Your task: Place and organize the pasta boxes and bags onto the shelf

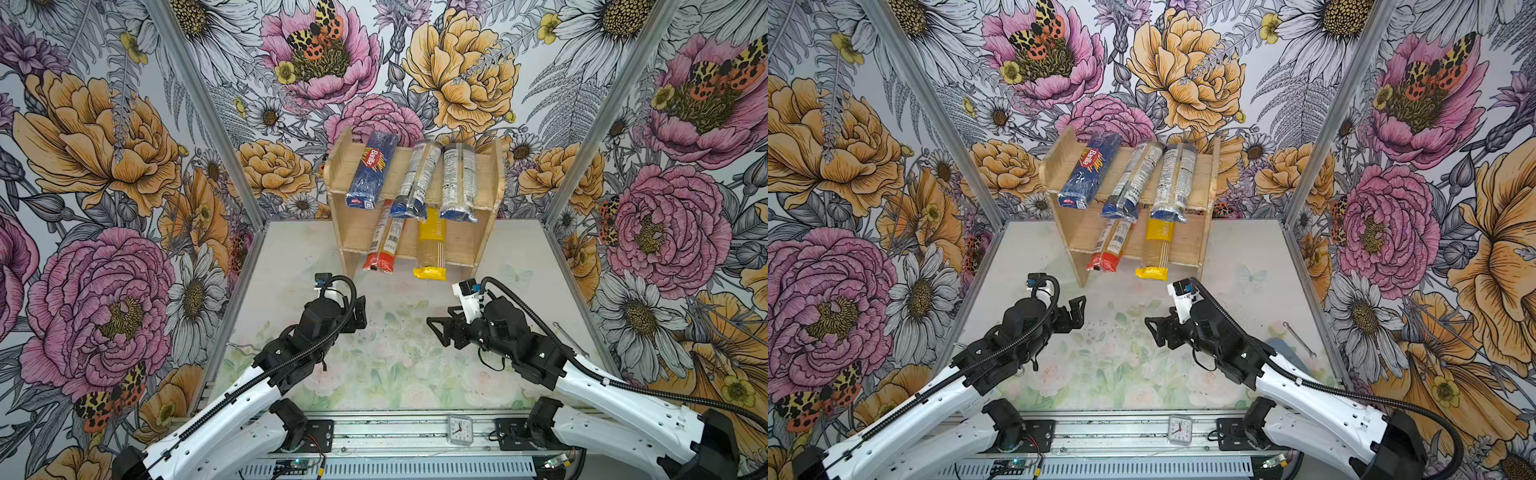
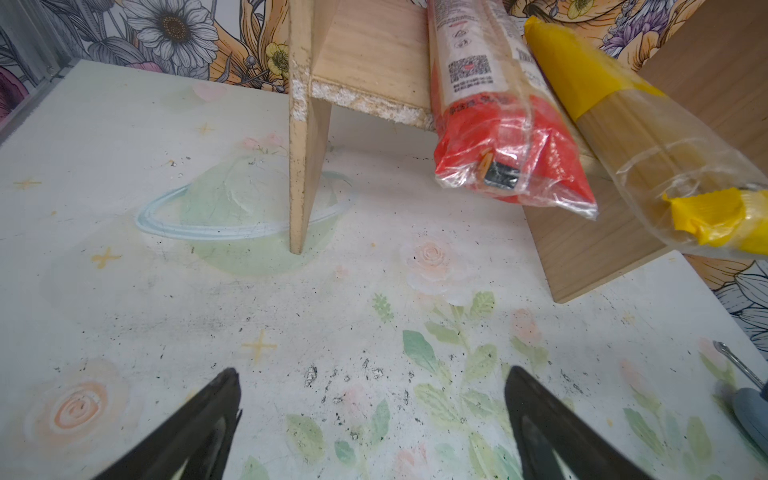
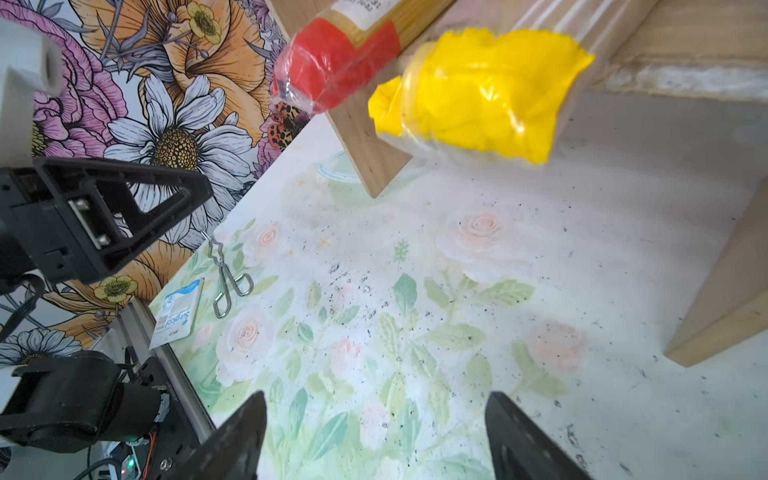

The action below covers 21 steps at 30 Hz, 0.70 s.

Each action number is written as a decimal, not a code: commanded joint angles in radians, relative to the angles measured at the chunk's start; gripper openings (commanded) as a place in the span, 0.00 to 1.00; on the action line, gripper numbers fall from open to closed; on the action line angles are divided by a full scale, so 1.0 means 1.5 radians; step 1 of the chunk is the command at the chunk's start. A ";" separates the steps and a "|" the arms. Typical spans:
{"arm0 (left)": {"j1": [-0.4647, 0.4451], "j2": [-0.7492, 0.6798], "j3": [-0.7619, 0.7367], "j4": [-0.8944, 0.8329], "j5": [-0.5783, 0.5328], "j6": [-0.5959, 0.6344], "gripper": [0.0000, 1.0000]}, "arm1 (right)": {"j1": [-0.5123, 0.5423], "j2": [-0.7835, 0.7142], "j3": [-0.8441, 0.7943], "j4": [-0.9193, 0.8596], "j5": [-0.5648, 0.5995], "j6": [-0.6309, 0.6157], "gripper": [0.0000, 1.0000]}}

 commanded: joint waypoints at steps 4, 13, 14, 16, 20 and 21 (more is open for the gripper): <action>0.006 -0.015 0.026 -0.018 -0.044 0.055 0.99 | -0.003 0.018 0.018 -0.059 -0.008 -0.044 0.84; 0.008 -0.069 0.028 -0.004 -0.106 0.140 0.99 | -0.036 0.037 0.059 -0.179 0.044 -0.117 0.84; 0.009 -0.073 0.021 0.006 -0.107 0.150 0.99 | -0.042 0.034 0.059 -0.179 0.048 -0.122 0.84; 0.011 -0.081 0.007 0.028 -0.107 0.173 0.99 | -0.055 0.028 0.057 -0.180 0.055 -0.131 0.84; 0.012 -0.088 -0.020 0.077 -0.106 0.214 0.99 | -0.088 0.019 0.051 -0.178 0.079 -0.149 0.83; 0.015 -0.088 -0.026 0.089 -0.104 0.222 0.99 | -0.102 0.019 0.048 -0.177 0.082 -0.144 0.83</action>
